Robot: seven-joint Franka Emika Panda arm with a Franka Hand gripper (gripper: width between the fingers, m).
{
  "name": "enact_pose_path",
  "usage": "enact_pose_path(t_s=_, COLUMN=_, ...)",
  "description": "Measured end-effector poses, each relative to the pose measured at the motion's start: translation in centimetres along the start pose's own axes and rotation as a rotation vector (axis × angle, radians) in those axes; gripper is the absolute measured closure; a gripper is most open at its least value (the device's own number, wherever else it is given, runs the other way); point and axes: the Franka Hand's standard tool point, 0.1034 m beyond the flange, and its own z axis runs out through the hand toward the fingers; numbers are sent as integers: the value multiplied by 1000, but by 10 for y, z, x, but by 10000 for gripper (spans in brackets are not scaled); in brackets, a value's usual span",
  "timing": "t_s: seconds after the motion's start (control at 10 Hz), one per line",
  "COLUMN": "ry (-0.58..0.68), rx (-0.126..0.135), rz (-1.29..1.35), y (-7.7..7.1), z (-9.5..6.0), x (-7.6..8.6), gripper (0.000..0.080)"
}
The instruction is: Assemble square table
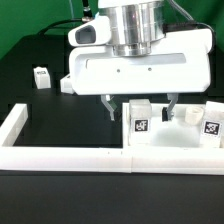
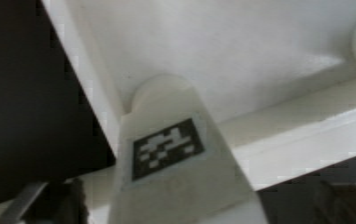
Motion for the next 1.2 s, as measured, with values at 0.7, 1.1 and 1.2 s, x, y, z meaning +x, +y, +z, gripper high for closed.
enact_pose_path(t_s=0.7, ry=-8, rx=-13, rz=837, y=3, z=2, x=-4, gripper=503)
enact_pose_path(t_s=1.1, ry=-55, rx=63, rz=1373, y=0, z=3, x=-3, gripper=503)
enact_pose_path(t_s=1.2, ry=-56, rx=62, rz=1401, y=0, z=3, x=-3, gripper=503)
